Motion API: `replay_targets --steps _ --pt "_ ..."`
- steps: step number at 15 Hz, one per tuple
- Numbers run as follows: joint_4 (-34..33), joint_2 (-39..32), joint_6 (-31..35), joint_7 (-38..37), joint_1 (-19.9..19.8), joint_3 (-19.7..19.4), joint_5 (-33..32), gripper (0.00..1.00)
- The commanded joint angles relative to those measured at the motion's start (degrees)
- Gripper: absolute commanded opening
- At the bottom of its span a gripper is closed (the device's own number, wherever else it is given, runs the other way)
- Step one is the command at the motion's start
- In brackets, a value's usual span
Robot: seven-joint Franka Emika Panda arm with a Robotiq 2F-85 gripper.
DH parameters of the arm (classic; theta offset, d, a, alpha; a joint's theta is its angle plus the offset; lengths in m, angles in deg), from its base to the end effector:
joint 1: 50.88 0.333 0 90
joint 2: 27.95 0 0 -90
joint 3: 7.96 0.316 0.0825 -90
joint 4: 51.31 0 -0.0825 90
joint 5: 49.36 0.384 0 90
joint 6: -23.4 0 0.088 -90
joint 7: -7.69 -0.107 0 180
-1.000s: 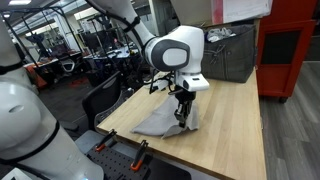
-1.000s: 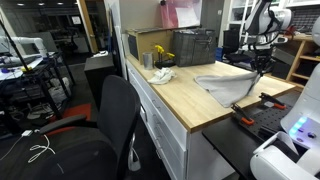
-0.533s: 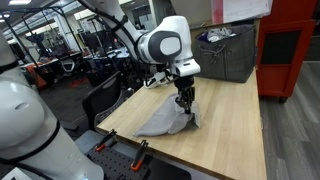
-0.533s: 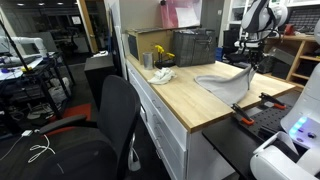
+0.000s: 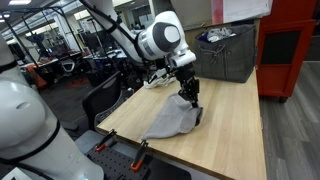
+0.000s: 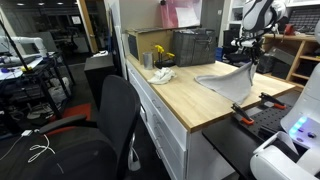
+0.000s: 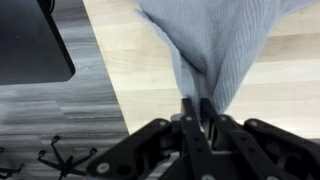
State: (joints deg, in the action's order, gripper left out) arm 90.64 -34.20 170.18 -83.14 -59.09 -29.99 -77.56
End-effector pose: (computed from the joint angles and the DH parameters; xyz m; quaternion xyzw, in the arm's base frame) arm 0.4113 -0.2344 0.2487 0.6546 -0.7405 0.0659 0.1370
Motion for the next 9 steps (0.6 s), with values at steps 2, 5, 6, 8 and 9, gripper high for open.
replay_targets --steps 2,5,6,8,9 --pt "-0.11 2.79 -3.01 -5.35 -0.25 2.05 -2.20 0.54" --pt "0.78 3.90 -0.64 -0.33 -0.59 5.03 6.02 0.75" --pt "0.68 3.82 0.46 2.59 -0.50 6.60 11.42 0.84" --pt "0.86 3.61 2.78 9.64 -0.19 9.99 22.57 0.98" --pt "0.62 3.25 3.74 13.28 -1.16 12.75 27.81 1.00"
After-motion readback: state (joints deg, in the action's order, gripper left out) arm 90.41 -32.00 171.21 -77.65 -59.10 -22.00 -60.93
